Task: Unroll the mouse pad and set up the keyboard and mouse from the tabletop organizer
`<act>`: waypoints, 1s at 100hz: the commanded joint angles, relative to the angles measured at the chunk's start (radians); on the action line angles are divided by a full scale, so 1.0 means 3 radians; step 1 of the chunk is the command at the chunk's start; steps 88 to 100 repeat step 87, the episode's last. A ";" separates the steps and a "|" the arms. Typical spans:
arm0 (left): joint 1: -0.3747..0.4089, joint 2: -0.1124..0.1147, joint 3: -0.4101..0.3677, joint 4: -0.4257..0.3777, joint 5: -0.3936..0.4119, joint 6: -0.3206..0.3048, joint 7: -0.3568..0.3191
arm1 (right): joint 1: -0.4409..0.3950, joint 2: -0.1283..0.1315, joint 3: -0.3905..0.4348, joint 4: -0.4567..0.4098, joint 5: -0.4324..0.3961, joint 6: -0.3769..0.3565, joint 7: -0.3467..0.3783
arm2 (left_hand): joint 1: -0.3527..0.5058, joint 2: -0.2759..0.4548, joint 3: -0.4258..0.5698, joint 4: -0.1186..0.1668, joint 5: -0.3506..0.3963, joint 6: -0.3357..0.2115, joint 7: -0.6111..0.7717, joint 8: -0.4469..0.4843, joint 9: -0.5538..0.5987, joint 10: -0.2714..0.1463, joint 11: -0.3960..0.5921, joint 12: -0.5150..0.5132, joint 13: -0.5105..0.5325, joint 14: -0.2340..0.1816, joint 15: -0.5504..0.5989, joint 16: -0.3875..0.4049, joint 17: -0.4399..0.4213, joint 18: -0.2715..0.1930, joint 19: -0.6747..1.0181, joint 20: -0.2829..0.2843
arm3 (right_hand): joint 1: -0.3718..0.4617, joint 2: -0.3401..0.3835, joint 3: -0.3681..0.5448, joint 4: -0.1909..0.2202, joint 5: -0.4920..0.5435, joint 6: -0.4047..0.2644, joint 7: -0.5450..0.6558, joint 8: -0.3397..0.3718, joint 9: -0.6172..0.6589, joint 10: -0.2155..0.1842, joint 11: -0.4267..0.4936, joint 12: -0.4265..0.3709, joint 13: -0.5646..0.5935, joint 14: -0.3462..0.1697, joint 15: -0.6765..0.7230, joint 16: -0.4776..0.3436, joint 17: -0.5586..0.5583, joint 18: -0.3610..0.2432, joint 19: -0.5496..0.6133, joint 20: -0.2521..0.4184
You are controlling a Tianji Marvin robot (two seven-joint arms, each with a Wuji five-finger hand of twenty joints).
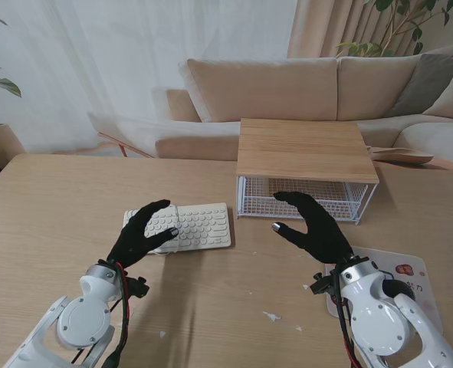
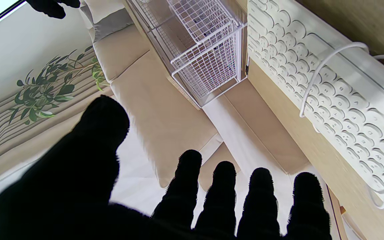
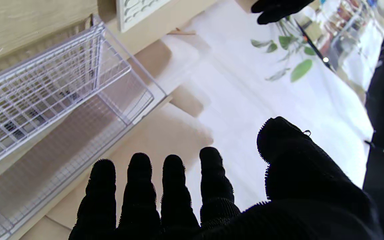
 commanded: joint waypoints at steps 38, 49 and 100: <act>0.0062 -0.0011 -0.0010 -0.0010 -0.0092 -0.0067 -0.0083 | 0.0111 -0.0088 -0.0262 0.0140 0.0155 0.0000 0.0083 | -0.0025 0.0062 -0.0041 0.0111 -0.0041 -0.0004 -0.0017 -0.0002 -0.0039 -0.0158 -0.0056 -0.0051 -0.0082 -0.0053 -0.0066 -0.0040 -0.0033 -0.0021 0.0142 -0.0072 | -0.0198 0.0135 -0.0170 0.0088 -0.0095 0.0029 -0.0053 -0.0115 0.0011 -0.0006 -0.0042 -0.0011 0.0009 -0.0115 -0.0111 -0.0068 -0.0025 -0.0068 -0.0105 -0.0089; 0.0062 -0.0013 -0.0004 -0.0008 -0.0069 -0.0060 -0.0066 | 0.0160 -0.0084 -0.0322 0.0196 0.0172 0.0026 0.0116 | -0.0029 0.0068 -0.0035 0.0110 -0.0042 0.0005 -0.0013 -0.0001 -0.0036 -0.0158 -0.0051 -0.0049 -0.0081 -0.0060 -0.0061 -0.0037 -0.0037 -0.0018 0.0147 -0.0081 | -0.0175 0.0116 -0.0172 0.0094 -0.0089 0.0017 -0.0044 -0.0123 0.0012 -0.0010 -0.0040 -0.0009 0.0012 -0.0100 -0.0110 -0.0067 -0.0027 -0.0064 -0.0103 -0.0090; 0.0076 -0.0012 -0.0020 -0.0029 -0.0068 -0.0053 -0.0064 | 0.0210 -0.0089 -0.0416 0.0277 0.0152 0.0112 0.0095 | -0.0026 0.0066 -0.0025 0.0108 -0.0039 0.0003 -0.0008 0.0000 -0.0036 -0.0158 -0.0044 -0.0045 -0.0084 -0.0053 -0.0061 -0.0037 -0.0047 -0.0009 0.0141 -0.0102 | -0.0160 0.0091 -0.0162 0.0106 -0.0092 0.0010 -0.0019 -0.0142 0.0015 -0.0009 -0.0035 -0.0003 0.0008 -0.0105 -0.0104 -0.0063 -0.0058 -0.0059 -0.0105 -0.0092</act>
